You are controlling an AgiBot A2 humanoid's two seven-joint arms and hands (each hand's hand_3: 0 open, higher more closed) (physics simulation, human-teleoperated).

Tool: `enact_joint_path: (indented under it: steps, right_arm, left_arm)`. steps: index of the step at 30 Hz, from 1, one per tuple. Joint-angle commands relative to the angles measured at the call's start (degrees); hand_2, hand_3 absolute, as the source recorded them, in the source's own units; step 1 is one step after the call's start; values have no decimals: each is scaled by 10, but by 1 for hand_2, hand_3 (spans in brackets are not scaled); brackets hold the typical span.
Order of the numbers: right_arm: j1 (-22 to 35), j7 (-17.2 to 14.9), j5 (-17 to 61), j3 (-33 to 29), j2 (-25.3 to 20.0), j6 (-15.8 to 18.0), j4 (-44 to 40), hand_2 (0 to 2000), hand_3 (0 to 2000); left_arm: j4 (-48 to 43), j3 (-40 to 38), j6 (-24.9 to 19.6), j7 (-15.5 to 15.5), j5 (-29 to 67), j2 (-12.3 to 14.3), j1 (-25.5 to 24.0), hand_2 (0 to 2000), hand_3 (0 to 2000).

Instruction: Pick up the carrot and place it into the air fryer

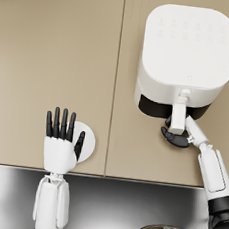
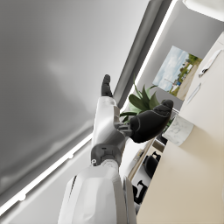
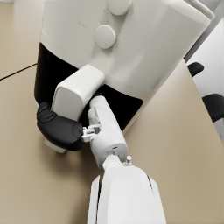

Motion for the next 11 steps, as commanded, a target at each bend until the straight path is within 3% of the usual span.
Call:
enact_joint_path:
  steps: [1, 11]
  right_arm:
    - [1, 1, 0, 0, 0, 2, -1, 2000, 2000]
    - [5, 1, 1, -1, -1, 13, -7, 2000, 2000]
  left_arm:
    - [0, 0, 0, 0, 0, 0, 0, 0, 0]
    - [0, 1, 0, 0, 0, 0, -1, 0, 0]
